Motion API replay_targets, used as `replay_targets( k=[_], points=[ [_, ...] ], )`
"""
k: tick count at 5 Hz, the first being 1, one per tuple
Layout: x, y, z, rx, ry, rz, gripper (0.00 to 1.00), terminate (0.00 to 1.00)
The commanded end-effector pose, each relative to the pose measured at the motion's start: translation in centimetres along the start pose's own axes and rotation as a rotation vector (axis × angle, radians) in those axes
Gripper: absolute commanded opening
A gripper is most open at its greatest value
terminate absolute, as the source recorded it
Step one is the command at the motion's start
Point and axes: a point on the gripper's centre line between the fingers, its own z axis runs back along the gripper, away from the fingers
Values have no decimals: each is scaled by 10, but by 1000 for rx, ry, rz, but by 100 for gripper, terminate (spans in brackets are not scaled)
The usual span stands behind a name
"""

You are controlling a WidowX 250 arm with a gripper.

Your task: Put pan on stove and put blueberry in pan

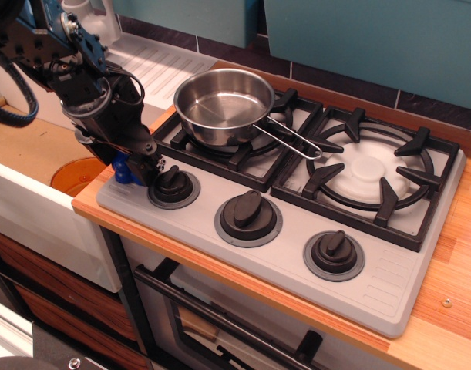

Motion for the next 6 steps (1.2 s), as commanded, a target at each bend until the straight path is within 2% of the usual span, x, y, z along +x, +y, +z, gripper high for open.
replay_targets(
  k=[1,2,3,4,5,6],
  points=[
    [9,3,2,24,2,-12,0,0],
    [8,3,1,35,28,-23,0,0],
    [7,5,-2,85,68,-6,0,0],
    [39,-4,41,119,111,8,0,0],
    [58,-2,83,129,121,-2,0,0],
    [67,-3,92,122,128,-9,0,0]
  ],
)
